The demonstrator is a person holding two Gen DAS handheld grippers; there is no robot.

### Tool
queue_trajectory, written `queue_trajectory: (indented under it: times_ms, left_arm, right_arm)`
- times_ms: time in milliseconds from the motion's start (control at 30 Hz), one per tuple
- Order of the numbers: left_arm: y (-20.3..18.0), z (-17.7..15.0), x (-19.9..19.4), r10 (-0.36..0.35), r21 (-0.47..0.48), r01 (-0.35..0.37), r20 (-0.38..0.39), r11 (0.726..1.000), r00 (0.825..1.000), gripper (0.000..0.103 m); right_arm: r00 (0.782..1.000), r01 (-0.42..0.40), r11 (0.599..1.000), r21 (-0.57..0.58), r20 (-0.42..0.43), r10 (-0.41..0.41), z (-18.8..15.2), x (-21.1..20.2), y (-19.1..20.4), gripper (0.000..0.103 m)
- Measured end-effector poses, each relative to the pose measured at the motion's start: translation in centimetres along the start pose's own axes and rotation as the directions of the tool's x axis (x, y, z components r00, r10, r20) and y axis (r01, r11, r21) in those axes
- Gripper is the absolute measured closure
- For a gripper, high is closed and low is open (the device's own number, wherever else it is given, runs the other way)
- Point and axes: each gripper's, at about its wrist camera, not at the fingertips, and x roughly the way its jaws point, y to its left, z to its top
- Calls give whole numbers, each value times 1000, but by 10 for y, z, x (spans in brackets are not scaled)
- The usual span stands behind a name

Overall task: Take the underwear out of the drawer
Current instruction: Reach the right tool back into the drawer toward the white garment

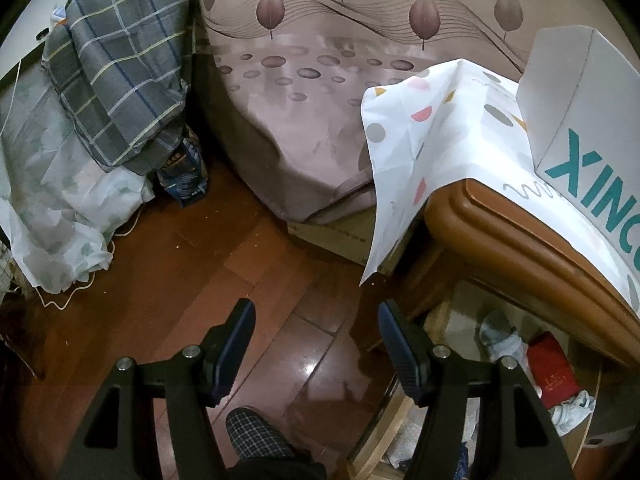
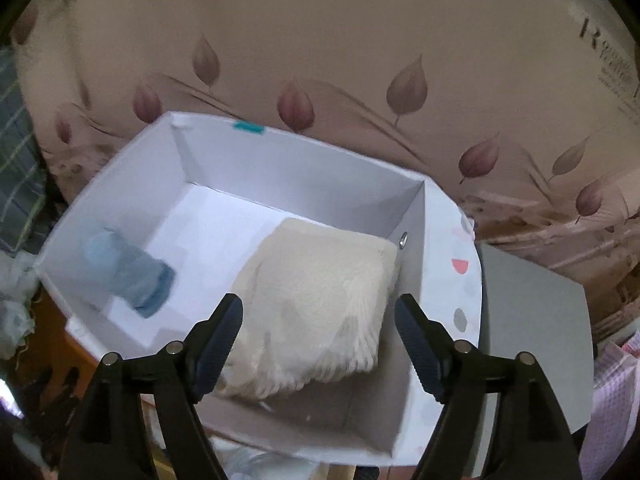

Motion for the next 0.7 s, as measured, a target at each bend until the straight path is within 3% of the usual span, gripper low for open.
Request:
queue_trajectory:
  times_ms: [267,467,600,700]
  left_arm:
    - [0,-1,0,-13,5,13,-11,1000,1000,37]
    - [-7,-3,0,-20,25,20,-12,999,1000,37]
    - [-10,-4,1,-25,34,26,-22,999,999,37]
    - [-10,-4,1,-29,30,30,-23,999,999,37]
  right_arm:
    - [996,-87,995,-54,-8,87,-45,-51,4,27]
    - [988,-128,987,-99,-103,118,-102,-52,16,23]
    - [965,-173,982,-75,-213,154,-145,-26,23,23]
    - [932,-191,981,-37,-321,169,-178,8,27,23]
